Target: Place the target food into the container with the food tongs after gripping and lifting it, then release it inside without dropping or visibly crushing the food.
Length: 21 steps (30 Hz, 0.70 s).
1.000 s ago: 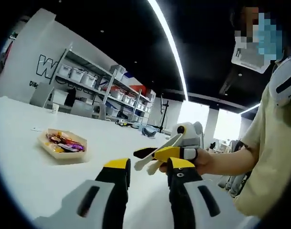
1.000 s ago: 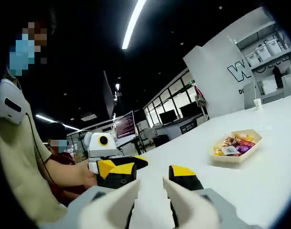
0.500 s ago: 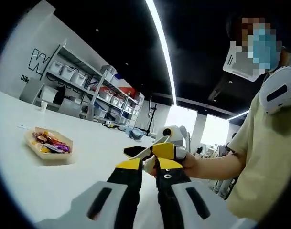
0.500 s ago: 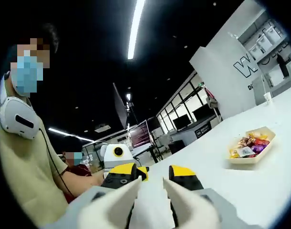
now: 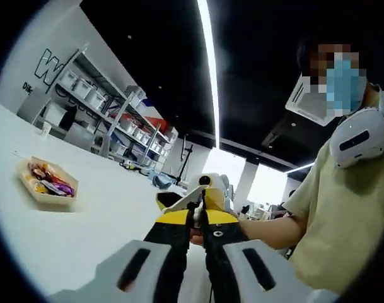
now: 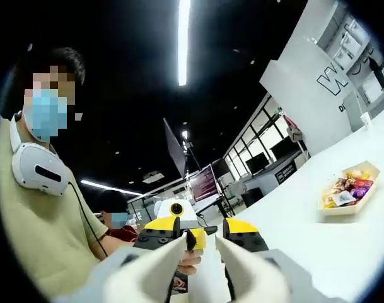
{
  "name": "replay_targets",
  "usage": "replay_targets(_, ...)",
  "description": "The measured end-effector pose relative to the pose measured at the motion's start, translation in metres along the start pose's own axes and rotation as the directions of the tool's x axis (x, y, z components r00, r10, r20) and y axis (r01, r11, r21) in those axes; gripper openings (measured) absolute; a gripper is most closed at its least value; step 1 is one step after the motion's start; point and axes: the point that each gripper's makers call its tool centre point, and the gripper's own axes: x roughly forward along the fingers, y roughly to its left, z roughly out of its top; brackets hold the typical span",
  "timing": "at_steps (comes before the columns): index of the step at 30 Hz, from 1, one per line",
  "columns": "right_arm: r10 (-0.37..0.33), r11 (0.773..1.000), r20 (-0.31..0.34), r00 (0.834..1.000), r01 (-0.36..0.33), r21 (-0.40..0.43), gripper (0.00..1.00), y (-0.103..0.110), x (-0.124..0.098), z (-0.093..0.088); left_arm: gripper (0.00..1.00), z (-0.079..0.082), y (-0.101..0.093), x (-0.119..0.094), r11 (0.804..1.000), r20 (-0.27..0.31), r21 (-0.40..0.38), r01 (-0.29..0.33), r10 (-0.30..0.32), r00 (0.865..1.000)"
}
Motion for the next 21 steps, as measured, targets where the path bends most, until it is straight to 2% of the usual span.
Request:
replay_targets(2,0.014,1.000,0.018,1.000,-0.014,0.019,0.23,0.003,0.001,0.002,0.04,0.001,-0.004,0.000,1.000,0.008,0.001,0.018,-0.018,1.000)
replay_targets(10,0.045,0.998,0.019,0.999,-0.045,0.038,0.26,0.007,0.002,0.002,0.02,0.005,-0.012,-0.002,0.997,0.036,-0.046,0.070,-0.068,0.997)
replay_targets(21,0.069,0.998,0.008,0.998,-0.069,0.001,0.28,0.012,0.002,0.002,0.01,0.007,-0.016,-0.004,0.995,0.065,-0.012,0.096,-0.095,0.993)
